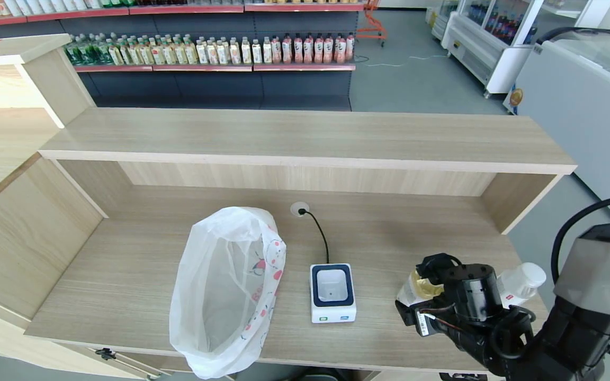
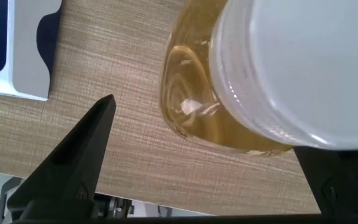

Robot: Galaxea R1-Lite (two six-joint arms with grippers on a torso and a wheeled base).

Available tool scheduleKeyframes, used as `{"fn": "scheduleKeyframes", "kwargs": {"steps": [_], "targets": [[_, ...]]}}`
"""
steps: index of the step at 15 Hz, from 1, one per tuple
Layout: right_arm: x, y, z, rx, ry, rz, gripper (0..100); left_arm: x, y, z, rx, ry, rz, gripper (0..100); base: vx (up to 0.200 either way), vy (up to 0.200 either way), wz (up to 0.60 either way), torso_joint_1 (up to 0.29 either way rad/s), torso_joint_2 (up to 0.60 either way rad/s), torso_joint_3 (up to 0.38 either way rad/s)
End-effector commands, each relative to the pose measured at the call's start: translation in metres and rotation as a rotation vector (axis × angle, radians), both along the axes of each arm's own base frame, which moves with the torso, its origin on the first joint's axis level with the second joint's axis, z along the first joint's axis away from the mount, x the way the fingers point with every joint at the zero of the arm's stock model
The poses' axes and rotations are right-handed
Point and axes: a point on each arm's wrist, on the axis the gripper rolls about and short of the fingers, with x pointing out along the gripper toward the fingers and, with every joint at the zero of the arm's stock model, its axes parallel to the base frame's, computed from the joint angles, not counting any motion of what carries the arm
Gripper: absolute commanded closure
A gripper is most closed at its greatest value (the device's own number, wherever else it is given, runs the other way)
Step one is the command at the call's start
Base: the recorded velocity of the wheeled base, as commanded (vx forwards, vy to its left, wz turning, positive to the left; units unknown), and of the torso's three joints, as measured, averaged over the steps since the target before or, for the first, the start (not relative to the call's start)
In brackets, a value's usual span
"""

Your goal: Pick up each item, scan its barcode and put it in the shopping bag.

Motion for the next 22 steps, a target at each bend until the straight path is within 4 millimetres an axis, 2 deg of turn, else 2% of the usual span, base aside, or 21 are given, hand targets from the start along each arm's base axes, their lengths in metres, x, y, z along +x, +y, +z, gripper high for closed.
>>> {"fn": "scheduleKeyframes", "kwargs": {"steps": [1, 8, 14, 15, 22], "targets": [[0.004, 0.002, -0.015, -0.029, 0.018, 0.012, 0, 0.0, 0.0, 0.0, 0.0, 0.0, 0.0, 0, 0.0, 0.0, 0.0, 0.0, 0.0, 0.0], [0.021, 0.015, -0.027, -0.045, -0.058, 0.053, 0, 0.0, 0.0, 0.0, 0.0, 0.0, 0.0, 0, 0.0, 0.0, 0.0, 0.0, 0.0, 0.0], [0.034, 0.026, -0.026, 0.009, -0.139, 0.075, 0, 0.0, 0.0, 0.0, 0.0, 0.0, 0.0, 0, 0.0, 0.0, 0.0, 0.0, 0.0, 0.0], [0.035, 0.025, -0.025, 0.023, -0.147, 0.088, 100, 0.0, 0.0, 0.0, 0.0, 0.0, 0.0, 0, 0.0, 0.0, 0.0, 0.0, 0.0, 0.0], [0.041, 0.018, -0.021, 0.009, -0.175, 0.105, 100, 0.0, 0.0, 0.0, 0.0, 0.0, 0.0, 0, 0.0, 0.0, 0.0, 0.0, 0.0, 0.0]]}}
